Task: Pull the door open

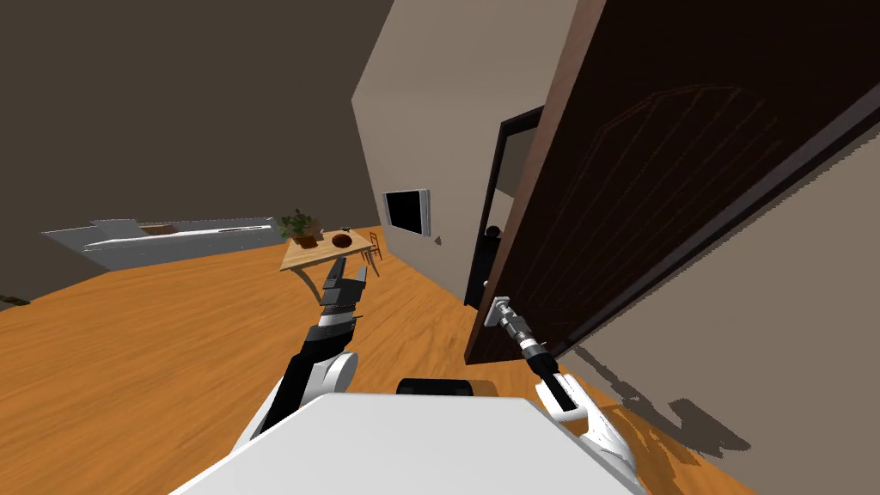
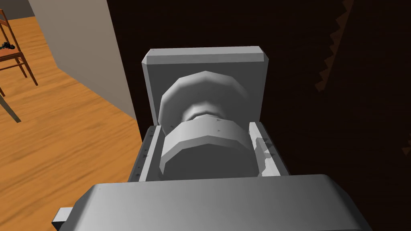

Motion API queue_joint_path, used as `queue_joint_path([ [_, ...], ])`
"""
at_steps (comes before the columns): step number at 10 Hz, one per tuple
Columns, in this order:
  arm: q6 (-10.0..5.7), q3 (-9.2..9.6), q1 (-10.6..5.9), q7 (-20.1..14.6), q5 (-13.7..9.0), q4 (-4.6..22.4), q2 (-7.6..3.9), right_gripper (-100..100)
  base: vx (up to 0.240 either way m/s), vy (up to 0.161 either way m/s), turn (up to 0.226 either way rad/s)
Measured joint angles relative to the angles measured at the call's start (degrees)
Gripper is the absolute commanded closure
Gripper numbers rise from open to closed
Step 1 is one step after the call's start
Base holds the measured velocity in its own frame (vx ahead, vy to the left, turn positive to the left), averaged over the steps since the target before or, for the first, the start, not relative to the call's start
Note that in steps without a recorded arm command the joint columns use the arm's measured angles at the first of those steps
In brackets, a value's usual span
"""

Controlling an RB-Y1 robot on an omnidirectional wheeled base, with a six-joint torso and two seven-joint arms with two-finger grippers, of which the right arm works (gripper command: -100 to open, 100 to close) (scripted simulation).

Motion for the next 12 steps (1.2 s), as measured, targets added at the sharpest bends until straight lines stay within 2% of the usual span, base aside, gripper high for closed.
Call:
queue_joint_path([
  [1,-0.91,0.07,0.47,-0.75,0.31,-0.08,-0.59,100,-0.095,-0.039,0.025],
  [2,-1.07,0.22,0.68,-0.91,0.42,0.06,-0.60,100,-0.121,-0.068,0.110],
  [5,-2.71,0.10,0.68,-1.80,0.65,0.72,-1.63,100,-0.198,-0.080,0.108],
  [10,-6.71,0.41,1.25,-3.76,1.35,2.04,-3.67,100,-0.205,-0.110,0.118],
  [12,-8.15,0.40,1.44,-4.49,1.57,2.44,-4.50,100,-0.149,-0.051,0.060],
])
